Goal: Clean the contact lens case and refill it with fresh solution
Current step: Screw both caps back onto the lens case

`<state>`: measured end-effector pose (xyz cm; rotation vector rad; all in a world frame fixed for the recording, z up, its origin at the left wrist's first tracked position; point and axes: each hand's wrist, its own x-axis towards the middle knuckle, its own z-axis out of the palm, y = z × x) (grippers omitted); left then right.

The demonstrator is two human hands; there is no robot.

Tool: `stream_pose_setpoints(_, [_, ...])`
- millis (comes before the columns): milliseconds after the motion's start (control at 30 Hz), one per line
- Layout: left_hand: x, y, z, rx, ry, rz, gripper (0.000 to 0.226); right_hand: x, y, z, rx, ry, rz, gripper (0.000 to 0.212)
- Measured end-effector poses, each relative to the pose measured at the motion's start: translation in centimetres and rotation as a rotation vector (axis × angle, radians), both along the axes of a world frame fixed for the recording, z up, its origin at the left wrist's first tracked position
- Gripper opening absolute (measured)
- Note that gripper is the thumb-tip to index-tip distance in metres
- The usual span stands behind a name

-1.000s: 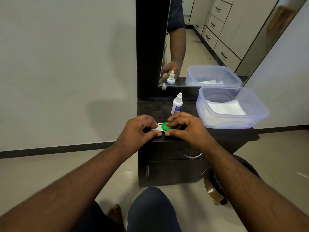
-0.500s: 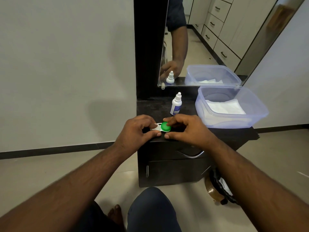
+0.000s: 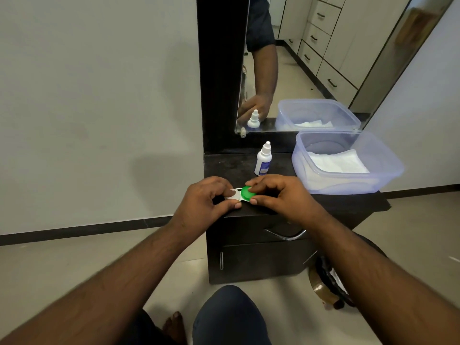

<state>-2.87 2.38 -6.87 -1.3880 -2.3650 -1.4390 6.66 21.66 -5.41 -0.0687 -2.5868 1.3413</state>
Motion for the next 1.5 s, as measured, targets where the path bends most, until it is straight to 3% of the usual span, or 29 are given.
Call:
stream_pose_setpoints(200, [0.0,-0.2,0.0,0.001,0.000,-0.007,0.015,-0.1,-0.7,0.2,0.001,-0.003,-0.073,0.025])
stream_pose_setpoints(367, [0.0,-0.1,-0.1,0.005,0.005,0.001,0.017,-0.2,0.3,0.6,-0.071,-0.139,0.032,0.038])
stream_pose_setpoints(500, [0.0,-0.1,-0.1,0.010,0.001,-0.004,0.017,-0.4,-0.3,0.3,-0.057,-0.104,-0.083,0.045])
stream_pose_setpoints(633, [0.0,0.0,0.0,0.001,0.009,0.002,0.017,-0.1,-0.1,0.8,-0.029,-0.127,-0.036,0.054])
stream_pose_setpoints(733, [0.2,0.0,0.0,-0.004,0.004,0.005,0.018,-0.2,0.2,1.1,-0.009,-0.187,0.009,0.046])
stream_pose_setpoints(833, [0.1,0.0,0.0,-0.009,-0.006,0.007,0.017,-0.4,-0.4,0.8,0.029,-0.148,-0.085,0.038])
stream_pose_setpoints(1033, [0.2,0.1,0.0,-0.012,-0.009,0.008,0.016,-0.1,0.2,1.1,-0.028,-0.190,0.004,0.053])
stream_pose_setpoints(1200, [0.3,0.0,0.2,-0.021,-0.012,0.019,0.015,-0.4,-0.8,0.9,0.024,-0.141,-0.109,0.035])
stream_pose_setpoints(1367, [0.2,0.0,0.1,-0.024,-0.001,0.013,0.016,-0.2,-0.1,1.3,-0.016,-0.197,-0.016,0.049])
stream_pose_setpoints(1500, [0.2,0.1,0.1,-0.030,-0.009,0.021,0.017,-0.3,0.0,1.5,0.077,-0.211,0.010,0.042])
